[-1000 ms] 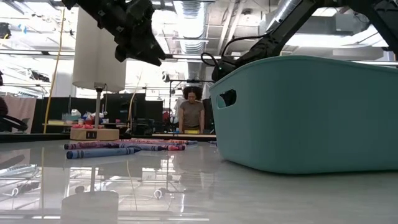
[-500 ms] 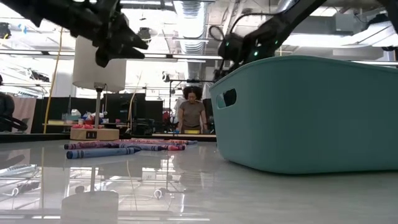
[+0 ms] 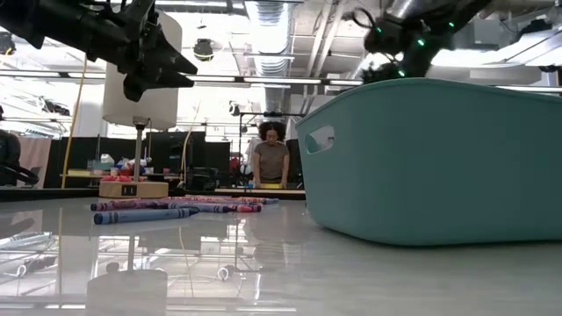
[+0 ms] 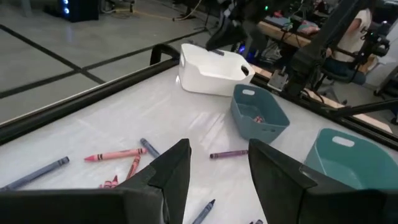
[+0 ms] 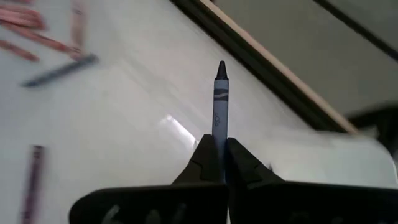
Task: Sort crayons
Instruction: Put the blue crayon into the white bin
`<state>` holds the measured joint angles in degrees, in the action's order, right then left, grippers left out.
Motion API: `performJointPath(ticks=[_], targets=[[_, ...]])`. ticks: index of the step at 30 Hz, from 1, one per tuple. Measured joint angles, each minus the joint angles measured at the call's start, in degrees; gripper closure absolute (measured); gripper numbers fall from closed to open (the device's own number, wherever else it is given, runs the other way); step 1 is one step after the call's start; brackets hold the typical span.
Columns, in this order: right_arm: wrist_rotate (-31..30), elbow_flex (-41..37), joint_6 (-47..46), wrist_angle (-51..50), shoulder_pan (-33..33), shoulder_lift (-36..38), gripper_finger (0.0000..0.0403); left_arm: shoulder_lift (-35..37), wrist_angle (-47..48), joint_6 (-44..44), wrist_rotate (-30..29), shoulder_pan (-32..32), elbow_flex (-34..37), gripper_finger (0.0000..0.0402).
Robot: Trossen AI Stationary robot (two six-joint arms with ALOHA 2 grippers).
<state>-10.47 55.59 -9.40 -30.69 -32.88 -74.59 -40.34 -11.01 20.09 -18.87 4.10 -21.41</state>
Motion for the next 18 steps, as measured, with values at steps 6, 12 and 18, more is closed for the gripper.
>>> performJointPath(ticks=[6, 12, 18], targets=[[-2.0, -8.0, -4.5, 0.2, -2.9, 3.7, 0.0401, 0.0, -0.1, 0.2, 0.1, 0.0, 0.0, 0.0251], [-4.5, -12.2, -6.3, -0.1, -3.7, 3.6, 0.0401, 0.0, -0.1, 0.1, 0.2, 0.0, 0.0, 0.0251], [-4.7, -12.8, -7.8, -0.4, -5.5, -0.1, 0.0401, 0.0, 0.0, 0.0, 0.2, 0.0, 0.0, 0.0251]])
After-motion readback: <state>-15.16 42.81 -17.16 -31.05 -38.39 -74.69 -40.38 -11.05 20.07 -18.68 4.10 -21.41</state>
